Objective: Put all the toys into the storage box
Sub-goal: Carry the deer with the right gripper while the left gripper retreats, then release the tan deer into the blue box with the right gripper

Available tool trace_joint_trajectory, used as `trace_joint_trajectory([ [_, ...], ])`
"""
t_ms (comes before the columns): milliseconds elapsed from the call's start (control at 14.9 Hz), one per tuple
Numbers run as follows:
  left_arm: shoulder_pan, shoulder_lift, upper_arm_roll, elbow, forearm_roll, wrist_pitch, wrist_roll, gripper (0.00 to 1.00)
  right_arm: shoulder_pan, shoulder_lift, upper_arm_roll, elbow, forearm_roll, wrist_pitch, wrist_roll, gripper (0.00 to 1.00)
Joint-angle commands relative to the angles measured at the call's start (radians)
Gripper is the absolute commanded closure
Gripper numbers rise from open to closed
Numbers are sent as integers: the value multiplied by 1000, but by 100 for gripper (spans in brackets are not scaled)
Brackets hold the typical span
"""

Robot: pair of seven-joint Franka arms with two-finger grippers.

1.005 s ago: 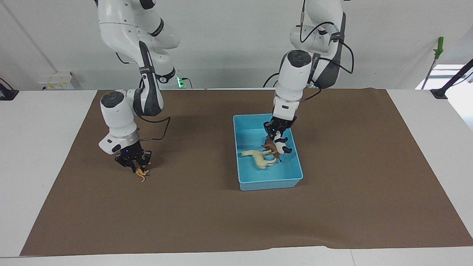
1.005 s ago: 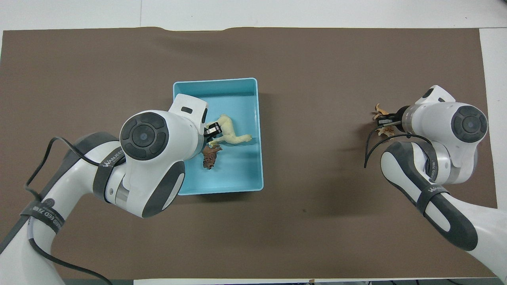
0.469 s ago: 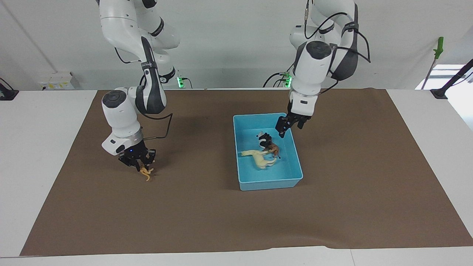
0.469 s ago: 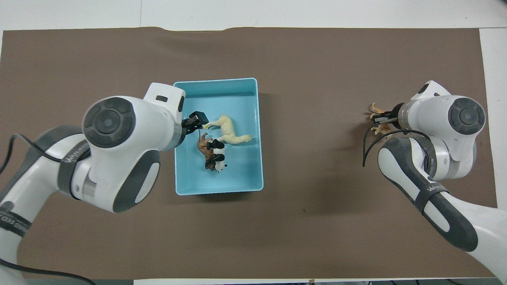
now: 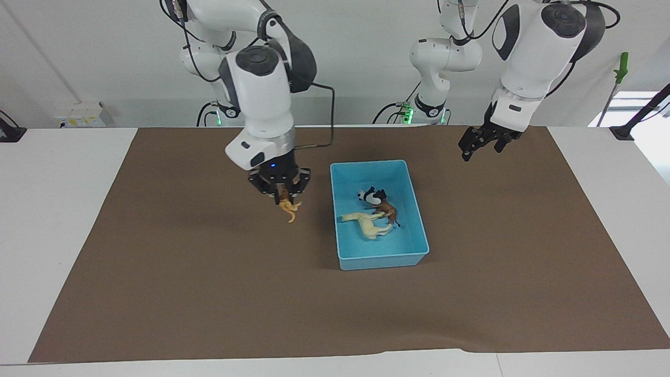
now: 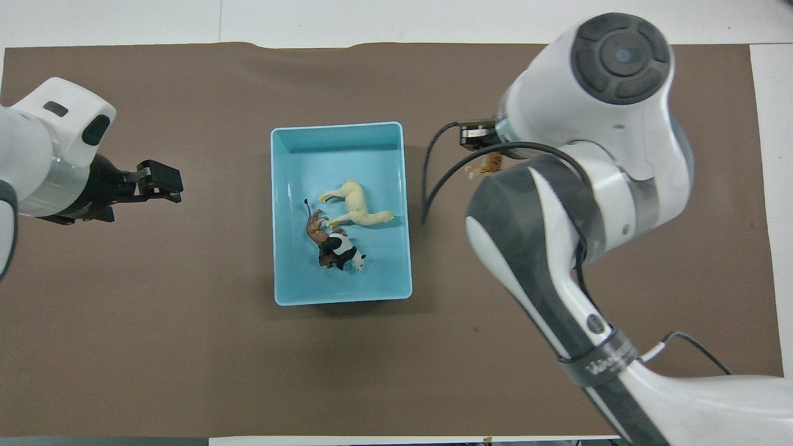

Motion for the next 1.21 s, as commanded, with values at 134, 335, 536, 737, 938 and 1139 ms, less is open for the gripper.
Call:
trace_joint_trajectory([
  [134, 3, -26, -11, -9, -3, -73, 123, 0, 200, 277, -36, 279, -3, 8, 227, 100],
  [335, 51, -11, -6, 13, -19, -42, 153, 0, 288, 359, -52, 311, -62, 87, 297, 100],
  [536, 64, 0, -11, 24, -43, -68, 209, 0, 290, 350, -49, 191, -104, 207, 301, 100],
  [737, 65, 12, -11, 36, -45, -73, 210, 0, 291, 327, -50, 148, -101, 223, 311, 2],
  [938, 67, 11, -17, 41, -39, -87, 221, 0, 281, 325, -55, 189, -99, 128, 323, 0],
  [1139, 65, 15, -18, 41, -34, -71, 253, 0, 242, 289, -55, 216, -98, 56, 317, 0],
])
